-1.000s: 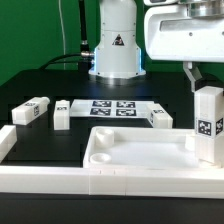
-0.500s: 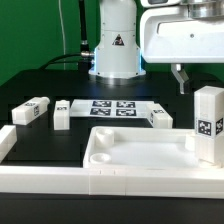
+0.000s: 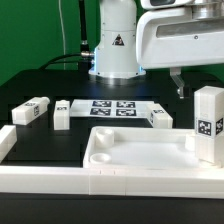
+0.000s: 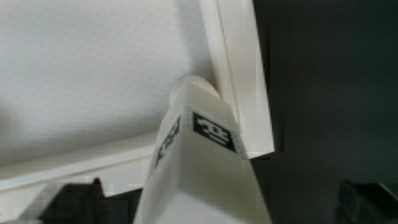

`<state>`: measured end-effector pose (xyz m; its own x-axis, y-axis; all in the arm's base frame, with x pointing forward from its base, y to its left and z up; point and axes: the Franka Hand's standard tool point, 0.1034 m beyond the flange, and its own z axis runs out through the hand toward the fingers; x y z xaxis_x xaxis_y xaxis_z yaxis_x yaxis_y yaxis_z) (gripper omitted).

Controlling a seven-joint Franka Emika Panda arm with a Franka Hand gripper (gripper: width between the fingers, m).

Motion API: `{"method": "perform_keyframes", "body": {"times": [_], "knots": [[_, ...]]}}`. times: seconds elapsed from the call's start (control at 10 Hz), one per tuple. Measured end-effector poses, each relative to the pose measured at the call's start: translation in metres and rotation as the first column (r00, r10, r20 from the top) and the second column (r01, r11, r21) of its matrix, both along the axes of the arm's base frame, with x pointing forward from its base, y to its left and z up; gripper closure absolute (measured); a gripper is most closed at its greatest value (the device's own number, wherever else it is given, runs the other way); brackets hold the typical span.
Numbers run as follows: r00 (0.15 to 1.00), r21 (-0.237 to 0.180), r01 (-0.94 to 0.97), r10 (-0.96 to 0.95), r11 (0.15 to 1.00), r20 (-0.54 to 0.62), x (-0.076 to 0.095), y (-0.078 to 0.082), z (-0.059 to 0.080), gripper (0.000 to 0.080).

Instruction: Assemble desk

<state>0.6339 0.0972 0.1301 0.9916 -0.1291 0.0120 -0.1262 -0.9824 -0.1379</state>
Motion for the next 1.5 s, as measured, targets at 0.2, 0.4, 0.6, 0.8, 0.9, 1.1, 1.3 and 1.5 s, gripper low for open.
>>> {"method": "perform_keyframes", "body": {"times": [0.2,0.4,0.6,0.8,0.9,1.1,1.3,1.5], "knots": [[0.976,-0.018,-0.217,0.218,0.976,0.028,0.0007,-0.0013,-0.0017,0.015],[0.916,-0.033,-0.397,0.398,0.917,0.047,0.0005,-0.002,-0.0047,0.015],[0.855,-0.054,-0.513,0.515,0.857,0.053,0.0001,-0.0023,-0.0065,0.015],[0.784,-0.075,-0.614,0.618,0.786,0.056,0.0006,-0.0034,-0.0063,0.015],[0.749,-0.081,-0.655,0.66,0.751,0.058,0.0005,-0.0035,-0.0063,0.015],[0.75,-0.08,-0.654,0.658,0.752,0.058,0.0002,-0.0038,-0.0067,0.0408],[0.751,-0.08,-0.654,0.658,0.752,0.057,0.0002,-0.0039,-0.0068,0.0511],[0.764,-0.077,-0.639,0.643,0.765,0.057,0.0001,-0.0038,-0.0068,0.0511]]}}
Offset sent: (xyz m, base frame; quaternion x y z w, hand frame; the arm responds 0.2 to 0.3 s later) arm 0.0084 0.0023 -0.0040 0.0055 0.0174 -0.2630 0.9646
